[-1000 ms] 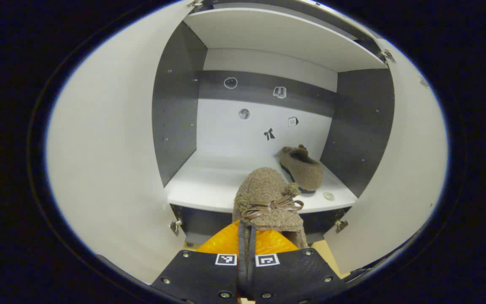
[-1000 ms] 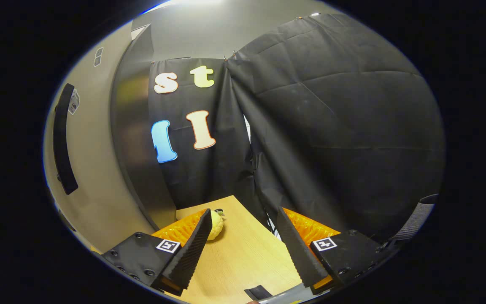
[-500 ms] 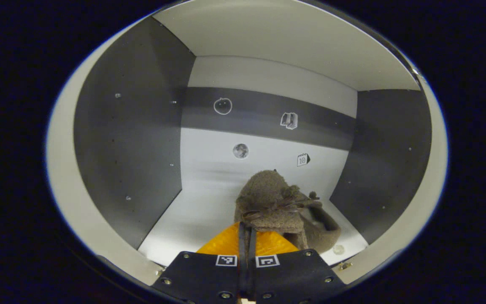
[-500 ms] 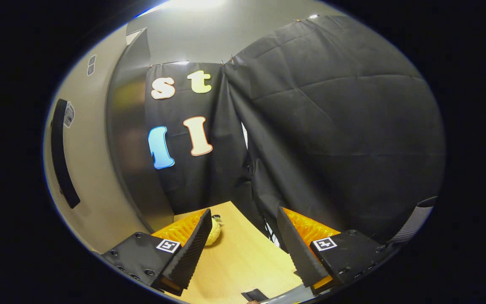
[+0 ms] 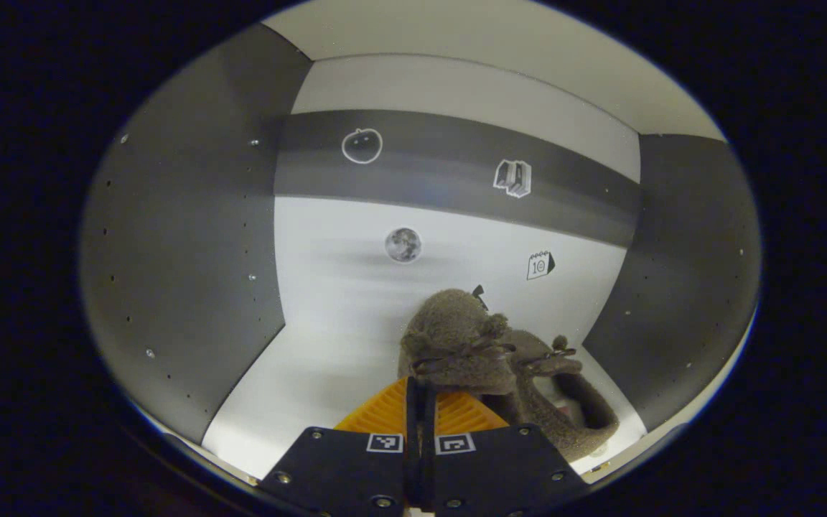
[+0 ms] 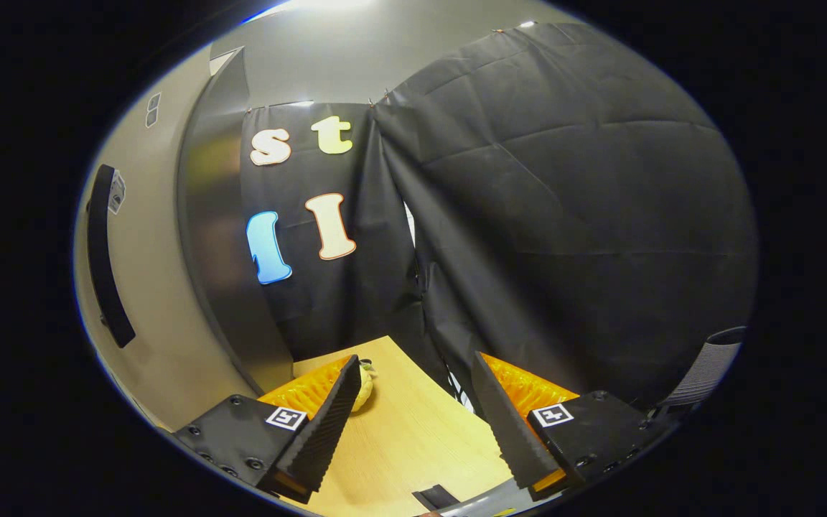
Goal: Grab one shoe with the right hand and put it into the shoe cabinet, grab the other shoe with the left hand and put it into the shoe cabinet; then close the right door with the right hand and the left door with the left hand.
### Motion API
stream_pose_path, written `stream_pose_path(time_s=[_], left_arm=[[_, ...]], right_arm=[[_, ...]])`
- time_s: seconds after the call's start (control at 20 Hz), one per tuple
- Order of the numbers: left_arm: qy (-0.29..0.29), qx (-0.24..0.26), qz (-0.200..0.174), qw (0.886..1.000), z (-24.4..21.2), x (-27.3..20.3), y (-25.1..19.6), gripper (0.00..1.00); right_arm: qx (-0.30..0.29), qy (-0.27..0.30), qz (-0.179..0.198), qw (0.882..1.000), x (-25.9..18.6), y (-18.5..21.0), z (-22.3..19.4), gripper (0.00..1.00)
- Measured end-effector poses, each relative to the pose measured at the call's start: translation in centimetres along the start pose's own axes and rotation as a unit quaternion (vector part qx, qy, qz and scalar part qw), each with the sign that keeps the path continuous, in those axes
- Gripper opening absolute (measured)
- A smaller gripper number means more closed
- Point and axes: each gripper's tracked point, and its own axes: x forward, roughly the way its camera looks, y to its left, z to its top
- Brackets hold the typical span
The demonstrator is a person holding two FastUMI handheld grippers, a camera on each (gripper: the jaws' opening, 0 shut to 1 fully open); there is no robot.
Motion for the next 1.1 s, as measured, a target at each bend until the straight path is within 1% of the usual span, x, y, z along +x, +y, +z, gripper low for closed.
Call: stream_pose_path(time_s=[0.1,0.15,0.2,0.25,0.3,0.4,0.5,0.55,0.6,0.7,0.75,0.8,0.85,0.9,0.95,1.05,1.1], left_arm=[[-0.001,0.018,0.013,1.000,0.0,0.6,0.4,0.01],[0.002,0.023,0.014,1.000,-0.1,0.5,0.5,0.01],[0.009,0.028,0.015,0.999,-0.4,0.7,0.5,0.07],[0.010,0.029,0.022,0.999,-0.8,0.8,1.1,0.07],[0.009,0.033,0.018,0.999,-0.9,0.5,1.0,0.09],[0.008,0.051,0.019,0.999,-0.7,-0.7,1.3,0.43],[0.012,0.059,0.022,0.998,-0.9,-2.3,1.5,0.77],[0.006,0.063,0.023,0.998,-0.7,-3.4,1.4,0.94],[-0.008,0.068,0.021,0.997,-0.2,-4.6,1.2,0.90],[-0.043,0.085,0.008,0.995,1.4,-6.9,0.3,0.90],[-0.059,0.093,0.010,0.994,2.3,-8.6,0.0,0.90],[-0.078,0.100,0.012,0.992,3.6,-10.2,-0.1,0.94],[-0.101,0.108,0.011,0.989,4.9,-12.2,-0.5,0.90],[-0.123,0.117,0.008,0.985,6.0,-14.1,-0.9,0.93],[-0.145,0.122,0.006,0.982,7.0,-16.2,-1.2,0.94],[-0.181,0.122,-0.008,0.976,8.0,-19.5,-2.0,0.93],[-0.189,0.115,-0.011,0.975,8.1,-20.9,-2.3,0.93]], right_arm=[[0.004,-0.001,0.000,1.000,0.1,0.1,0.0,0.98],[0.005,0.001,0.004,1.000,-0.1,0.2,-0.3,0.98],[0.004,0.001,0.005,1.000,-0.1,0.3,-0.3,0.98],[0.002,0.000,0.003,1.000,-0.1,0.1,-0.4,0.98],[0.003,-0.002,0.002,1.000,-0.2,0.1,-0.4,0.98],[0.004,-0.001,0.003,1.000,-0.3,0.2,-0.5,0.98],[0.007,0.001,0.006,1.000,-0.2,0.3,-0.8,0.98],[0.010,-0.001,0.008,1.000,-0.3,0.4,-0.6,0.98],[0.012,-0.003,0.012,1.000,-0.2,0.7,-0.2,0.98],[0.009,-0.012,0.016,1.000,0.2,1.0,0.5,0.98],[0.004,-0.018,0.020,1.000,0.4,1.3,1.0,0.98],[-0.003,-0.023,0.025,0.999,0.8,1.8,1.7,0.98],[-0.009,-0.028,0.030,0.999,1.1,2.1,2.2,0.98],[-0.014,-0.035,0.037,0.999,1.2,2.7,3.1,0.98],[-0.018,-0.041,0.045,0.998,1.3,3.2,4.0,0.98],[-0.025,-0.051,0.060,0.997,1.5,4.5,5.4,0.98],[-0.029,-0.052,0.066,0.996,1.5,5.0,6.0,0.98]])
